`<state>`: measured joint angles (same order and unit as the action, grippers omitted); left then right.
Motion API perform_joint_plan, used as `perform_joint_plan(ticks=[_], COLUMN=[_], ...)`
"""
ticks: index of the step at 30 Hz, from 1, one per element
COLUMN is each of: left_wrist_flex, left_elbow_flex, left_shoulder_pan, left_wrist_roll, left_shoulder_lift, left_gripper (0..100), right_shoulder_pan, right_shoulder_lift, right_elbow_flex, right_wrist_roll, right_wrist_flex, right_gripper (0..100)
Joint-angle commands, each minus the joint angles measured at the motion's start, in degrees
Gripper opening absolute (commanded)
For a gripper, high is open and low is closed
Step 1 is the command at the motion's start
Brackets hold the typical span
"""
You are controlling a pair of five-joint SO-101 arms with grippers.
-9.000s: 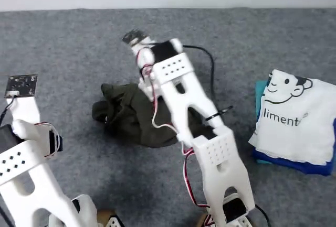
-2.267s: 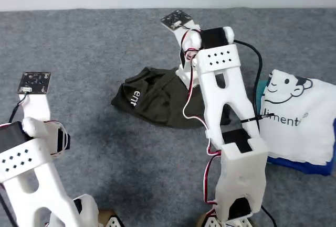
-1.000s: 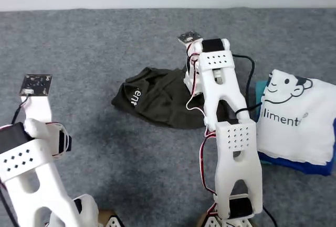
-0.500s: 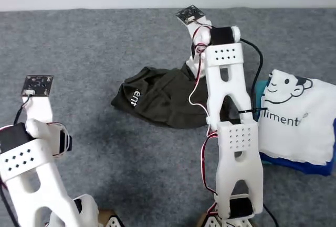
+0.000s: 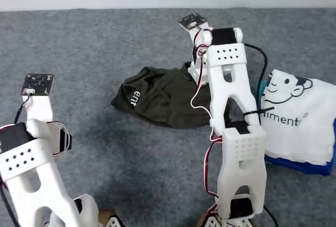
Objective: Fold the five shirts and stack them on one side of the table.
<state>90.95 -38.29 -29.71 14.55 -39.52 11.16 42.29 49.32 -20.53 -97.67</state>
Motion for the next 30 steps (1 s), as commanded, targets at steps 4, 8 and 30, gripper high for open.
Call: perform_joint_plan(ticks=[4, 8, 30], left_wrist_flex=[-0.7, -0.7, -0.8], left_elbow_flex=[1.0, 1.0, 0.9], left_shoulder_pan=[0.3, 0.3, 0.3], left_wrist_roll=[0.2, 0.2, 0.2], left_shoulder_lift=[-1.3, -1.3, -1.3], left_gripper=[13, 13, 13], right_shoulder_pan=[-0.7, -0.7, -1.3], right_shoulder_lift=[3.4, 5.0, 9.5], right_elbow_flex=[0.1, 0.1, 3.0], right_wrist_roll=[0.9, 0.9, 0.7], right_wrist_flex=[2.9, 3.1, 3.9], right_gripper=[13.2, 13.2, 12.8])
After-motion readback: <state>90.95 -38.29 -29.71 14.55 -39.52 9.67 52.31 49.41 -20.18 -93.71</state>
